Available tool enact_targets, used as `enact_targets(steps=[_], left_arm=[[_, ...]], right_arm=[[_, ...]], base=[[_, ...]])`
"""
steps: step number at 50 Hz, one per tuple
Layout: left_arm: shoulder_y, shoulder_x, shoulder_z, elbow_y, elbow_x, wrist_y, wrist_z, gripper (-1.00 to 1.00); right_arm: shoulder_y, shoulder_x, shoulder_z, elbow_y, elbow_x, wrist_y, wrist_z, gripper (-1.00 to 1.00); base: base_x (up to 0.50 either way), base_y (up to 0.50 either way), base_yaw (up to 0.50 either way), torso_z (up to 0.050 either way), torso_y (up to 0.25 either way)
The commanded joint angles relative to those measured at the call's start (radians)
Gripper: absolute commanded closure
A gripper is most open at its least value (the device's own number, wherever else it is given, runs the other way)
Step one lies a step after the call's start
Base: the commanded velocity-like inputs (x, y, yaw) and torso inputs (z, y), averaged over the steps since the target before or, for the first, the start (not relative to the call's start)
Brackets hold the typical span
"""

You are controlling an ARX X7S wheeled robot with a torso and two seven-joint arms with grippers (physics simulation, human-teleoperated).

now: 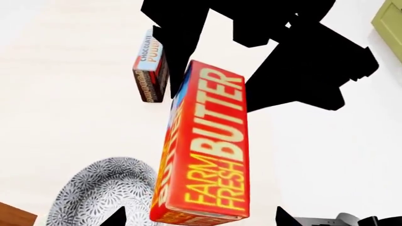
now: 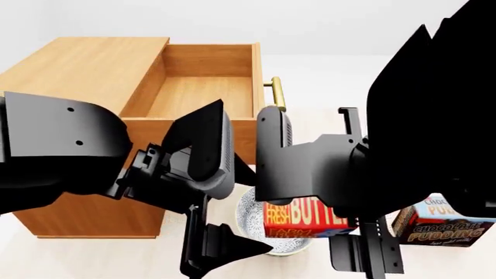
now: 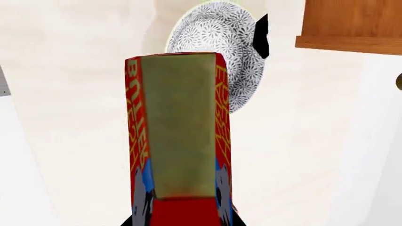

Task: Put the butter at the back in the top drawer of the cabinet and close it.

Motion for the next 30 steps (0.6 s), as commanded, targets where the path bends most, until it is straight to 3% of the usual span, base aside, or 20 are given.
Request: enact_targets(steps=[1, 29, 30], left_arm=[[0.016, 0.013, 0.001, 0.000, 0.008, 0.012, -0.001, -1.00], [0.041, 0.026, -0.011, 0.017, 0.018, 0.042, -0.015, -1.00], [0.043, 0.026, -0.011, 0.017, 0.021, 0.044, -0.021, 1.00]], right_arm=[[0.011, -0.006, 0.012, 0.004, -0.026, -0.002, 0.017, 1.00], [0.009, -0.008, 0.021, 0.000, -0.011, -0.005, 0.030, 1.00], [0.009, -0.007, 0.021, 0.000, -0.011, -0.005, 0.030, 1.00]], base=[[0.00, 0.00, 0.00, 0.000, 0.000], [0.00, 0.00, 0.00, 0.000, 0.001], [0.00, 0.00, 0.00, 0.000, 0.000]])
